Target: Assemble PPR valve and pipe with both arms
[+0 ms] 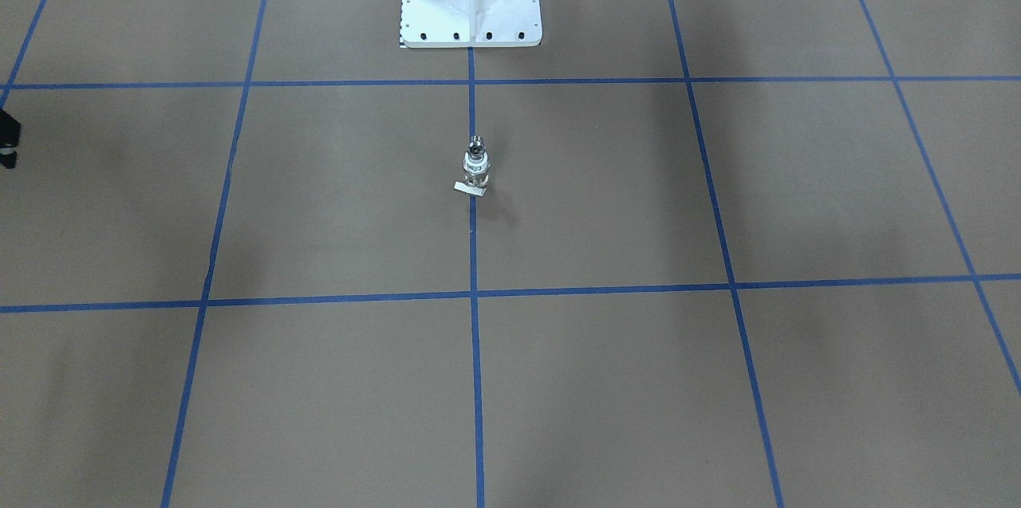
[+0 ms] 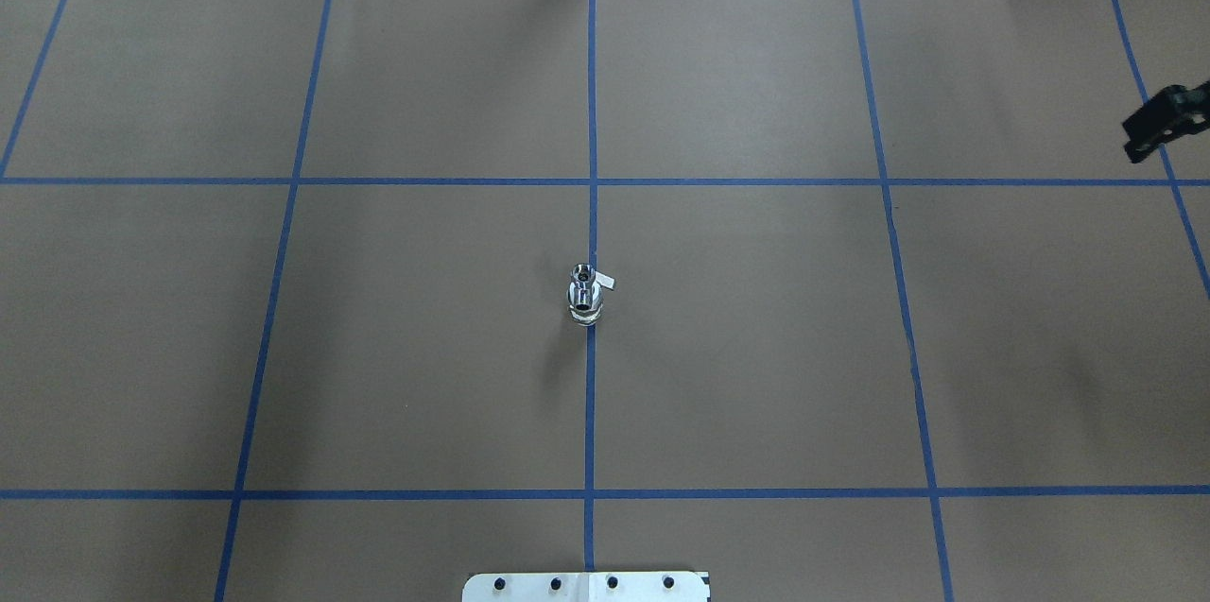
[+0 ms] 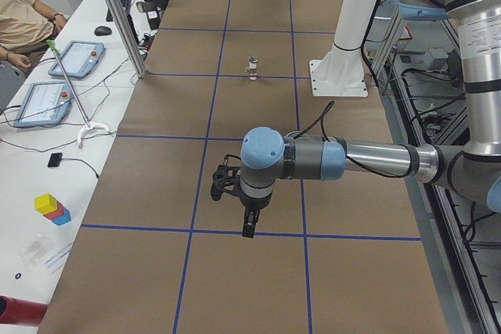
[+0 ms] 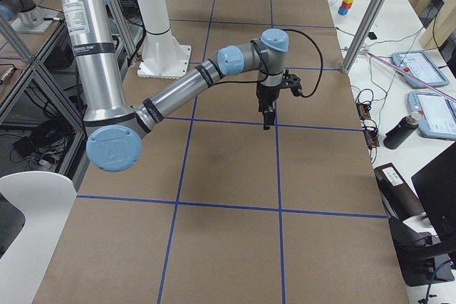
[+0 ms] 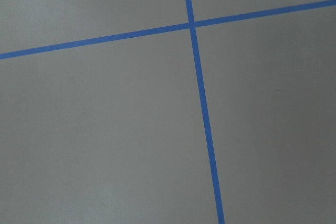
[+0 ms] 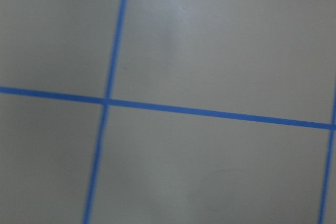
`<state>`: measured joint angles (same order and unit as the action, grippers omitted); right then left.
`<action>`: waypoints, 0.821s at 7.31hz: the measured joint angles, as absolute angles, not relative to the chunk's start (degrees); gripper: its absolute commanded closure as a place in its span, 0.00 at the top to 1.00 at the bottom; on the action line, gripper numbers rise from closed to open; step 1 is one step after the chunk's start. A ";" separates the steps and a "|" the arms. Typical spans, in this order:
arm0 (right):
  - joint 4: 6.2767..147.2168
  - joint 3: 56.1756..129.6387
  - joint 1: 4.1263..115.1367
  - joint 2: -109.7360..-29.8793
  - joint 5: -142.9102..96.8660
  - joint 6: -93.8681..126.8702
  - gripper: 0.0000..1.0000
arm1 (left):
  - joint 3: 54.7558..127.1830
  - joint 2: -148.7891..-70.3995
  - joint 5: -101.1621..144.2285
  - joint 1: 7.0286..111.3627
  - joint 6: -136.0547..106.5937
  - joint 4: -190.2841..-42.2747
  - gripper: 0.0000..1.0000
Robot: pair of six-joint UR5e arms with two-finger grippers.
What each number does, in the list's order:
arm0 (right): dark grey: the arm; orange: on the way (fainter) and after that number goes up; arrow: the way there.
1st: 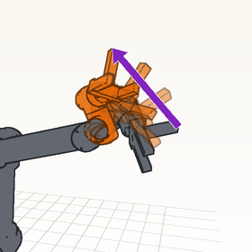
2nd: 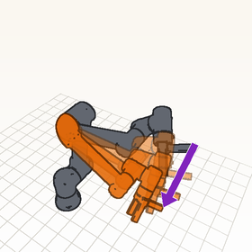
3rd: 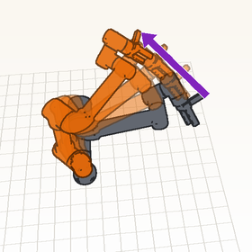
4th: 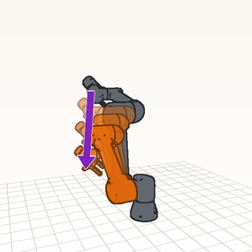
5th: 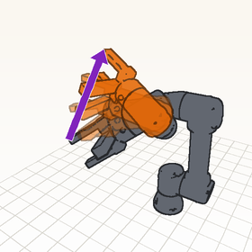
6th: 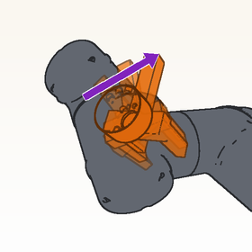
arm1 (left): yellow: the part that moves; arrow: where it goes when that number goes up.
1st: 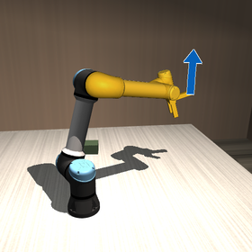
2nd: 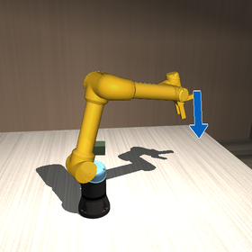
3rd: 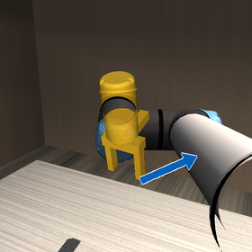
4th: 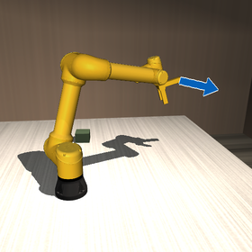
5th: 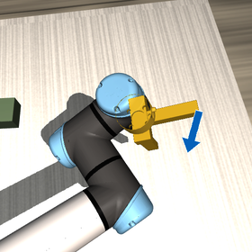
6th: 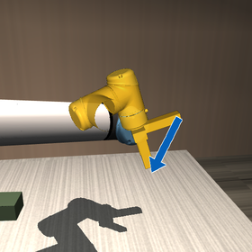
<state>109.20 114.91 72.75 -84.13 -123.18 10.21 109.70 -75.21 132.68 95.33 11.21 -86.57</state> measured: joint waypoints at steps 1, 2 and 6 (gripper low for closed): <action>104.89 113.68 76.37 -89.73 -124.87 5.32 1.00 | 108.56 -75.20 132.95 95.32 11.23 -86.94 1.00; 98.75 111.07 79.73 -95.11 -126.93 1.55 1.00 | 107.92 -75.30 133.09 95.33 11.24 -87.16 1.00; 85.49 103.66 89.76 -108.73 -128.79 -1.83 1.00 | 107.92 -74.94 133.17 95.36 12.52 -87.34 1.00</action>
